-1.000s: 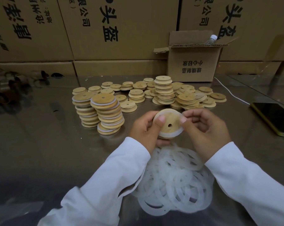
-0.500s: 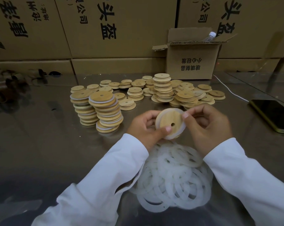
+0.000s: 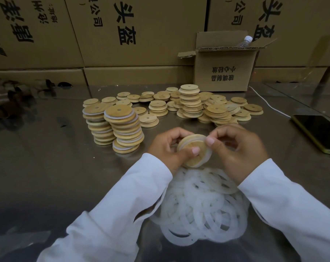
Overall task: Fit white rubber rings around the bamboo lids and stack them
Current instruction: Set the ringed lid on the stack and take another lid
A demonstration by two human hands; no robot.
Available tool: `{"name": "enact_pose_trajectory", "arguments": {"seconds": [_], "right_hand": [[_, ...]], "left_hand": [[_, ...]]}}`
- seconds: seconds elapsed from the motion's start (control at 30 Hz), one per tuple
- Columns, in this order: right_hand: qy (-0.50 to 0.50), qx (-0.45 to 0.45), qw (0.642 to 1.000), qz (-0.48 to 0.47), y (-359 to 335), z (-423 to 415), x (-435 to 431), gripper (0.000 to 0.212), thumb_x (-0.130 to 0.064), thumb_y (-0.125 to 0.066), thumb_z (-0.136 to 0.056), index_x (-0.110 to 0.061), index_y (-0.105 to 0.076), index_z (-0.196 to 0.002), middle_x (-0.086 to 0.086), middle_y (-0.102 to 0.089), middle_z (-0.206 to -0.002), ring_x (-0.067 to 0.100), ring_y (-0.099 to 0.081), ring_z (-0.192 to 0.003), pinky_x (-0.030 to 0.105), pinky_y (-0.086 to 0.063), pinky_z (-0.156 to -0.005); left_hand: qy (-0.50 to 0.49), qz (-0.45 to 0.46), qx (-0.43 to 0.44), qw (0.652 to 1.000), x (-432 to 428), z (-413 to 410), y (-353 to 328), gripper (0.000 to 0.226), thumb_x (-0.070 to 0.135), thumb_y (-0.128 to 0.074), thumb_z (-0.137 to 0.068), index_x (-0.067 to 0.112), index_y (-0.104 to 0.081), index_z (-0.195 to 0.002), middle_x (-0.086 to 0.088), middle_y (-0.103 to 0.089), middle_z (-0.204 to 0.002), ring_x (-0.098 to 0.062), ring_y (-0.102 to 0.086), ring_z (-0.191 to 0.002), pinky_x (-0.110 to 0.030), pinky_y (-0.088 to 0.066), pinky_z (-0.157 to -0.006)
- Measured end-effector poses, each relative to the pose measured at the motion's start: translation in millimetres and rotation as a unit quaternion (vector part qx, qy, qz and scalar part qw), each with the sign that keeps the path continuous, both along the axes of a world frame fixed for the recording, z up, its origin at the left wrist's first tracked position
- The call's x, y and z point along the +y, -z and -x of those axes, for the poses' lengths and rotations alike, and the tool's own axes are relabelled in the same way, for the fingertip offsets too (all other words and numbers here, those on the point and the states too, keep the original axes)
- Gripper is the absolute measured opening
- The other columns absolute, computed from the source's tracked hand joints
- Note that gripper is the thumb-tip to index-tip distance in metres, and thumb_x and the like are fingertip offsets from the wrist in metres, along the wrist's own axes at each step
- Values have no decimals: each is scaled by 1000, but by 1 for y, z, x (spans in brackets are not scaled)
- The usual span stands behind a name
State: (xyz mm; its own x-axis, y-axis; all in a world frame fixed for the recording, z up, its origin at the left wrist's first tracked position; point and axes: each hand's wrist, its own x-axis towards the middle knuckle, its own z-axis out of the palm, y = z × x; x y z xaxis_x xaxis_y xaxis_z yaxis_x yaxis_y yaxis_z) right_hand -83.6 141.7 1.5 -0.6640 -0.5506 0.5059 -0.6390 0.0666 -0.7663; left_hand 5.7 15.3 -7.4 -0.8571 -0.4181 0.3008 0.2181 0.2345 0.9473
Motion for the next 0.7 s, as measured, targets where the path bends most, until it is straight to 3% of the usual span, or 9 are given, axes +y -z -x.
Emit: {"name": "enact_pose_trajectory", "arguments": {"seconds": [0.13,0.3,0.47,0.63,0.7], "right_hand": [[-1,-7,1000,-6,0,1,0,19,-12,-65,-81,-26,-61,-69,-10,-59,-83,7,-57,-84,29,-45,-85],[11,5,1000,1,2,-1,-3,22,-13,-66,-81,-29,-59,-68,-13,-57,-82,5,-56,-82,22,-43,-79],[16,-38,999,31,7,-4,-4,17,-15,-70,-78,-27,-63,-69,-4,-65,-78,16,-61,-80,33,-50,-79],[20,-24,998,63,10,-6,-4,13,-17,-73,-75,-26,-64,-76,-12,-66,-74,2,-60,-73,11,-46,-72],[23,-11,997,69,12,-6,-4,11,-19,-72,-75,-26,-64,-78,-14,-66,-74,0,-60,-73,9,-45,-72]], "left_hand": [[6,9,1,1000,-5,-1,0,22,-2,-68,-76,18,-63,-85,-10,-65,-88,-17,-61,-81,-26,-54,-73],[8,8,2,1000,-12,-1,1,22,-2,-67,-77,17,-64,-88,-8,-66,-90,-17,-62,-85,-25,-54,-74],[-30,6,1,1000,-8,1,4,22,0,-69,-76,20,-65,-84,-8,-67,-89,-19,-62,-86,-30,-55,-76],[-67,-37,-4,997,-2,3,4,19,6,-72,-75,22,-66,-82,-4,-70,-86,-18,-65,-85,-29,-55,-74],[-74,-68,-6,995,-3,3,3,16,7,-71,-76,20,-67,-85,-7,-70,-89,-21,-66,-87,-30,-55,-72]]}}
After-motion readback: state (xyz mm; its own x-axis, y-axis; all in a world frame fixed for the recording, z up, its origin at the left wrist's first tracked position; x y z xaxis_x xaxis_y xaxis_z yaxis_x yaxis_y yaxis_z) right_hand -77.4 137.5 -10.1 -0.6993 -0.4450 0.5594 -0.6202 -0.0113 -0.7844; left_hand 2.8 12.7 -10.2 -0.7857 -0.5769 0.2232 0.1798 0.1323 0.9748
